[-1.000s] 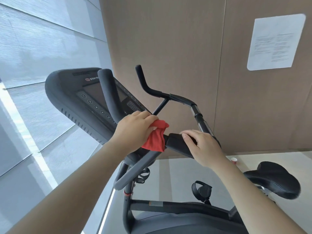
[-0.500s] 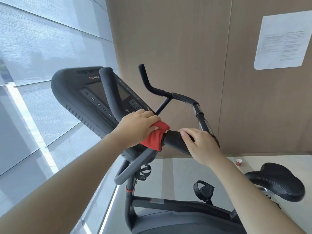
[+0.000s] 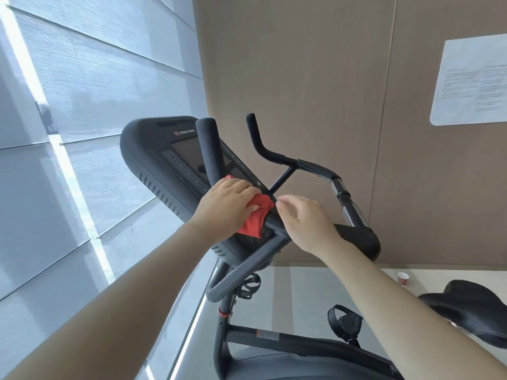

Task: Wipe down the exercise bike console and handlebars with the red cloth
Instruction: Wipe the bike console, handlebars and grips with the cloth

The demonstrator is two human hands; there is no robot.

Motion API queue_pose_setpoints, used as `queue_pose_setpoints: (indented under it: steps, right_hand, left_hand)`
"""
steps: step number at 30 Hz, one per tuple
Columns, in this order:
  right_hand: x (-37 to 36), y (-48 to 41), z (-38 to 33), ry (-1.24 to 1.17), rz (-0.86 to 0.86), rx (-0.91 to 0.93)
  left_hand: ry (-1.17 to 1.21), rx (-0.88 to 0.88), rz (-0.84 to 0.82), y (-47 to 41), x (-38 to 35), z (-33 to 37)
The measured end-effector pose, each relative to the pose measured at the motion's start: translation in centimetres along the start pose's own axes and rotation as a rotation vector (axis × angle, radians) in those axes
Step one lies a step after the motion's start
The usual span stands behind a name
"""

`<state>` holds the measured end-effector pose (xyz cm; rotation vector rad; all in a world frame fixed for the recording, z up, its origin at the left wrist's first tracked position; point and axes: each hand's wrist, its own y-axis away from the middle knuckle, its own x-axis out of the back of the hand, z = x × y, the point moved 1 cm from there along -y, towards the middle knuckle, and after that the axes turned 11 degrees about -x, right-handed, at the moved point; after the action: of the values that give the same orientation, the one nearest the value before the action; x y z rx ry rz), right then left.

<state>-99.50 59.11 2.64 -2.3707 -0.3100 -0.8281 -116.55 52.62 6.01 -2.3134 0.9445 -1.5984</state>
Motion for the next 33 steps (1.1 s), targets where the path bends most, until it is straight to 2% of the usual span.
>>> queue_pose_setpoints:
  steps: [5, 11, 16, 19, 21, 25, 33]
  right_hand:
    - [-0.2, -0.4, -1.2, -0.021, 0.073, 0.042]
    - [-2.0, -0.4, -2.7, -0.122, 0.085, 0.105]
    - [-2.2, -1.0, -3.4, -0.036, 0.247, 0.064]
    - [-2.3, -0.9, -4.3, 0.043, 0.325, 0.047]
    - [-2.5, -0.4, -5.0, 0.066, 0.314, 0.062]
    - [-3.2, 0.6, -5.6, 0.007, 0.171, 0.09]
    - [-2.9, -0.9, -5.1, 0.06, 0.235, 0.049]
  left_hand:
    - [-0.112, 0.039, 0.096, 1.2, -0.1, -1.1]
    - [-0.077, 0.12, 0.16, 2.9, -0.8, -1.7]
    - [0.029, 0.007, 0.296, 4.6, -0.2, -3.3]
    - [0.016, -0.069, 0.343, 5.0, -0.2, -4.2]
    - [0.016, -0.067, 0.377, 4.8, -0.3, -4.5]
    - [0.031, -0.042, 0.418, 3.6, -0.4, -4.3]
    - [0.107, -0.058, 0.365, 4.6, -0.8, -5.6]
